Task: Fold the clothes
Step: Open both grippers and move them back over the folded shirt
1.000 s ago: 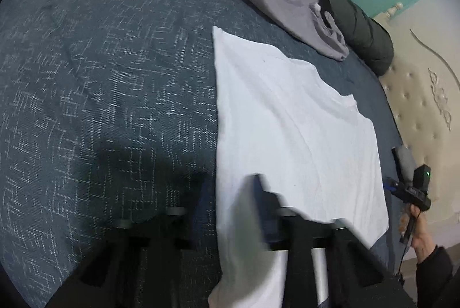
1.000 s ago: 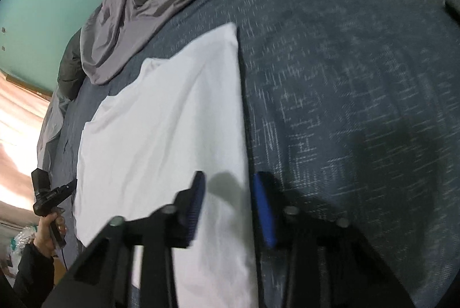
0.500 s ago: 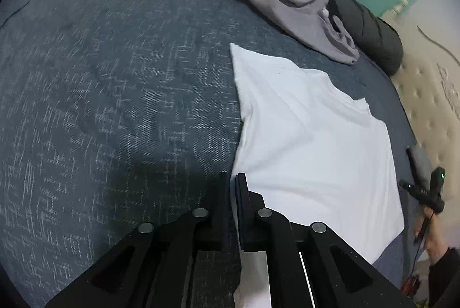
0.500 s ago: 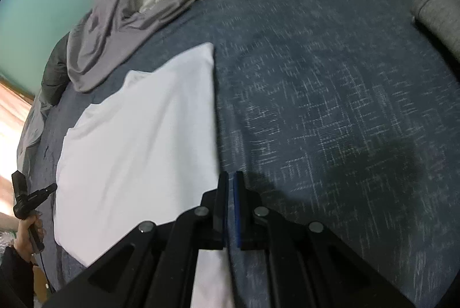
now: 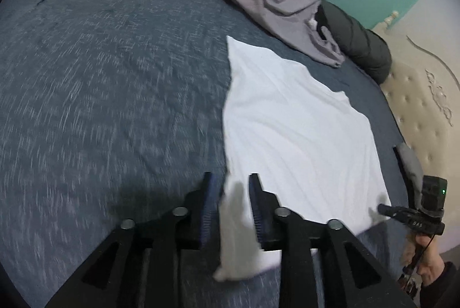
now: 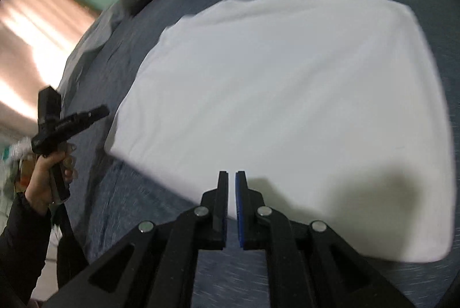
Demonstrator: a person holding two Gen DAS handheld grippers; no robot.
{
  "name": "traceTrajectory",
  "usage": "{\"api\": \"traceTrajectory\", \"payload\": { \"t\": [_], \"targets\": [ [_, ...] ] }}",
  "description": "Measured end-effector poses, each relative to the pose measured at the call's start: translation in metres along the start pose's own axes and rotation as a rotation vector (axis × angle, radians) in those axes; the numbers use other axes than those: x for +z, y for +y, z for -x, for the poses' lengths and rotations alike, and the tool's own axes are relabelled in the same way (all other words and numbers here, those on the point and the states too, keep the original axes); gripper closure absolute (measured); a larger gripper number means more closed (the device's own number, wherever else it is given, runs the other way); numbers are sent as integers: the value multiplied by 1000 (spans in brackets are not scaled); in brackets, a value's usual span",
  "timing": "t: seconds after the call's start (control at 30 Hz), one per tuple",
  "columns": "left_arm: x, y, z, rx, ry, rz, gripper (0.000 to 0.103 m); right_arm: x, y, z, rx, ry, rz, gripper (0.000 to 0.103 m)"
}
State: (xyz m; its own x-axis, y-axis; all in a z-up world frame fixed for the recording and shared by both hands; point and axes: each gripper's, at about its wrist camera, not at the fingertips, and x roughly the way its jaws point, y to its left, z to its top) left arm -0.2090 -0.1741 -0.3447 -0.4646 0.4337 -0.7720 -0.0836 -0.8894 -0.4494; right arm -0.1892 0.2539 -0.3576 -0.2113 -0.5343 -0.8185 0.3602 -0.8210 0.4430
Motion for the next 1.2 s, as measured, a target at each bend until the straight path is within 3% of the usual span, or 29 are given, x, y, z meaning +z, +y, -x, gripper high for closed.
{"api": "traceTrajectory", "payload": {
  "t": [0.13, 0.17, 0.23, 0.3, 0.53, 0.67, 0.93, 1.2],
  "targets": [
    [-24, -5, 2, -25, -18, 7, 72, 1, 19, -20, 0, 13, -19, 97],
    [-28, -6, 2, -31, -25, 8, 66, 3, 23, -24, -8, 12, -18, 97],
    [-34, -7, 2, -38, -36, 11, 59, 6, 31, -33, -59, 16, -8, 97],
    [-39, -6, 2, -54, -44, 17, 59, 5, 29, -40, -121, 31, -21, 97],
    [-42, -9, 6, -66, -60, -12, 48, -19, 44, -37, -217, 60, 6, 97],
    [-42, -11, 9, -77, -70, -26, 47, -20, 47, -39, -257, 68, 16, 97],
    [-41, -6, 9, -83, -76, -22, 45, 12, 36, -49, -284, 50, -23, 97],
    [-36, -1, 10, -85, -89, -2, 44, 69, 19, -58, -297, 4, -63, 99]
  ]
}}
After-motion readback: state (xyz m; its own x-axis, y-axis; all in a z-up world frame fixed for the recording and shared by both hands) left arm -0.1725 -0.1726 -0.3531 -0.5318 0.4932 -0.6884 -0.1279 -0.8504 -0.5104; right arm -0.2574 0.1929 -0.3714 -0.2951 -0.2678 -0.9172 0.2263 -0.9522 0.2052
